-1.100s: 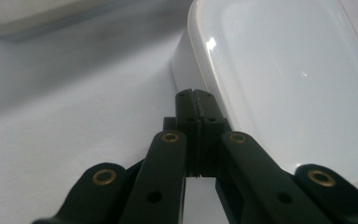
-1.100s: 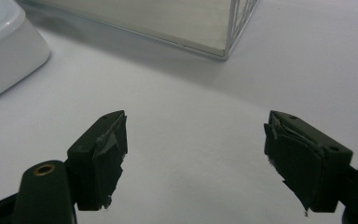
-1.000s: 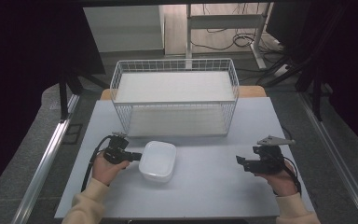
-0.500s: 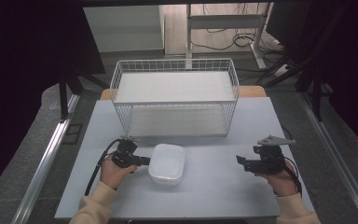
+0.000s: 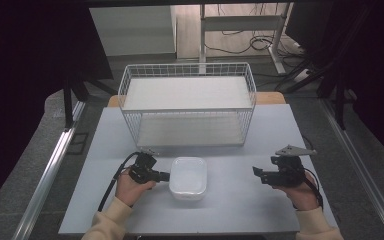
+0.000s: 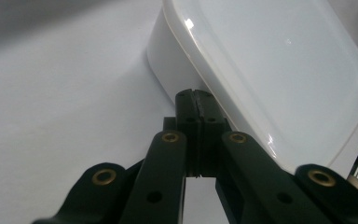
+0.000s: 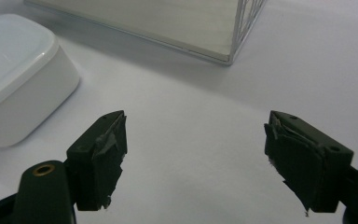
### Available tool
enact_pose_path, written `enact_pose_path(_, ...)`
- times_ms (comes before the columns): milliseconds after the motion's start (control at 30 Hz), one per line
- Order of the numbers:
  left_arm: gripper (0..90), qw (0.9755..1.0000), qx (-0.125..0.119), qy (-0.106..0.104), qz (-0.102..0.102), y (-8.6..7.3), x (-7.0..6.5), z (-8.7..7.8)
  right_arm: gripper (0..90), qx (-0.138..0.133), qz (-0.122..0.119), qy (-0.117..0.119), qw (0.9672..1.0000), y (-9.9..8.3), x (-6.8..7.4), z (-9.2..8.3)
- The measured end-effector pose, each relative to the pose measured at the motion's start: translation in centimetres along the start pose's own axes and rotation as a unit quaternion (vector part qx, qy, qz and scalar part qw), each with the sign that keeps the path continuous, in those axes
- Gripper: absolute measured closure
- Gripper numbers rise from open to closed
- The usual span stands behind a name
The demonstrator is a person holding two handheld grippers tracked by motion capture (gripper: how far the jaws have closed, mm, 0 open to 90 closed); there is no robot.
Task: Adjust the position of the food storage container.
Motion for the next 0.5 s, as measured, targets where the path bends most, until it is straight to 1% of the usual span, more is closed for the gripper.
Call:
enact_pose_path(100, 90.0, 1.0, 0.0, -0.001, 0.0, 0.1, -0.3, 0.2, 20.7, 0.0, 0.0, 0.0, 1.0, 0.0, 0.0, 0.0)
enact_pose_path(133, 90.0, 1.0, 0.0, -0.003, 0.005, 0.3, -0.5, 0.4, 20.8, -0.001, -0.001, 0.001, 1.0, 0.0, 0.2, 0.0)
enact_pose_path(167, 90.0, 1.0, 0.0, -0.003, 0.005, 0.4, -0.6, 0.4, 20.7, -0.001, -0.001, 0.001, 1.0, 0.0, 0.2, -0.1)
enact_pose_path(233, 90.0, 0.9999, 0.001, -0.005, 0.009, 0.5, -0.8, 0.6, 20.7, -0.002, -0.003, 0.001, 1.0, 0.1, 0.3, -0.2)
enact_pose_path(367, 90.0, 0.9999, 0.0, -0.003, 0.011, 0.5, -0.9, 0.6, 20.7, -0.005, -0.003, 0.0, 1.0, 0.2, 0.2, -0.3)
enact_pose_path(400, 90.0, 0.9999, -0.002, -0.005, 0.011, 0.5, -0.9, 0.6, 20.7, -0.006, -0.002, 0.0, 1.0, 0.2, 0.2, -0.3)
enact_pose_path(433, 90.0, 0.9999, -0.007, 0.006, 0.006, 0.4, -0.8, 0.3, 20.7, -0.009, -0.003, -0.001, 1.0, 0.2, 0.2, -0.3)
enact_pose_path(467, 90.0, 0.9999, -0.007, 0.006, 0.006, 0.4, -0.8, 0.3, 20.7, -0.009, -0.003, -0.001, 1.0, 0.2, 0.2, -0.3)
enact_pose_path(500, 90.0, 0.9997, -0.022, 0.012, 0.001, 0.2, -0.7, -0.6, 20.7, -0.011, -0.002, 0.001, 0.9999, 0.2, 0.4, -0.4)
Point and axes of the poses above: each handheld gripper's, and its own axes: z roughly forward along the jaws, y roughly out of its top, x roughly to its left, the point moved 3 cm from there along z, roughly forward along the jaws, and after that the axes turned 13 degrees about x, right-handed, at the moved point
